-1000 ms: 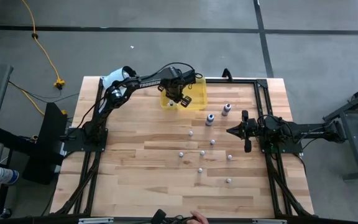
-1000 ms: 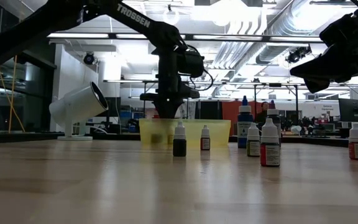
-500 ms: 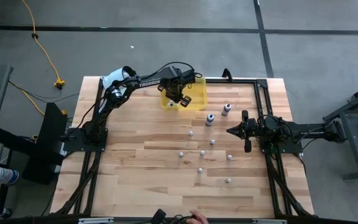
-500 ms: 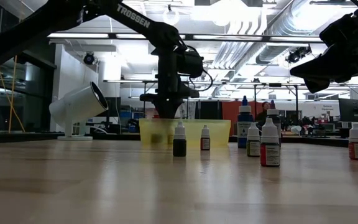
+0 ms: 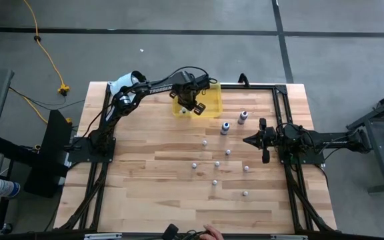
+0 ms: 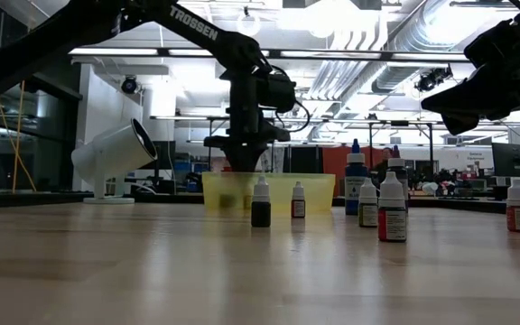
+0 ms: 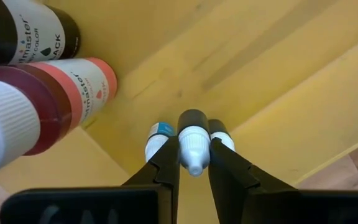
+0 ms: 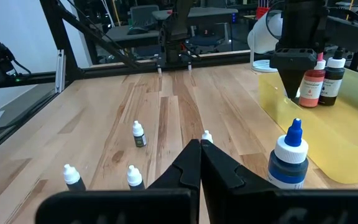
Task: Pick & Place food coloring
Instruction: Put the small black food coloring bottle into the yellow container, then put the top small red food coloring bottle into the yellow container
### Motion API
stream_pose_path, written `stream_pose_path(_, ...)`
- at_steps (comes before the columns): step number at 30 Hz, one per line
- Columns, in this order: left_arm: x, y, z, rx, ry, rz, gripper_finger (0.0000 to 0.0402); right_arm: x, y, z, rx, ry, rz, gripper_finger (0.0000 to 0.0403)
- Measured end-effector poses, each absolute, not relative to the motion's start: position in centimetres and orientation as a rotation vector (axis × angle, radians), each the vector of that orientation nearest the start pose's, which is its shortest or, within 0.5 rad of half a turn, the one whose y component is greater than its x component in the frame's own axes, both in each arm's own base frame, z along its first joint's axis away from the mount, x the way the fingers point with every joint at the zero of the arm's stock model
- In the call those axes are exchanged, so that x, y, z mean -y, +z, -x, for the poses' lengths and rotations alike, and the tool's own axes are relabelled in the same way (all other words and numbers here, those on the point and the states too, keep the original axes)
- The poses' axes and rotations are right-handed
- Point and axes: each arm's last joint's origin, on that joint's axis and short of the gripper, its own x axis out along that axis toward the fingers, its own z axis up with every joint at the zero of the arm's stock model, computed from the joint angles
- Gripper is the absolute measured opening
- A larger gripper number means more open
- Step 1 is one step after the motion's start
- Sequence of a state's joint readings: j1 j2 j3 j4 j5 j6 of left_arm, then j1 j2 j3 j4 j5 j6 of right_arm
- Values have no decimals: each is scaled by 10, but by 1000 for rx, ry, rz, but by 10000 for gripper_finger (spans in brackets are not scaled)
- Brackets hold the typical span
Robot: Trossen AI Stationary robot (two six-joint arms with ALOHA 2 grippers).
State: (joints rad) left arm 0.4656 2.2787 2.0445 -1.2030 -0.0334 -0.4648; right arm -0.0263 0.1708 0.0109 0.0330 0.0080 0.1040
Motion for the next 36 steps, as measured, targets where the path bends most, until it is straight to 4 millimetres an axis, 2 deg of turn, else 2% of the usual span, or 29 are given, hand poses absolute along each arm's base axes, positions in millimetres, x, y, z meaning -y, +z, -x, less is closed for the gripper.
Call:
stream_pose_path(9, -206, 210, -408, -1310, 739, 686, 100, 3, 156, -107, -125, -41, -105, 0)
stream_pose_path(23, -206, 211, -408, -1304, 732, 690, 104, 3, 156, -107, -125, -41, -105, 0)
stream_pose_path(28, -207, 230, -413, -1243, 691, 685, 104, 3, 156, -107, -125, -41, -105, 0)
stream_pose_path(36, -203, 274, -421, -1148, 572, 616, 104, 3, 156, -107, -125, -41, -105, 0)
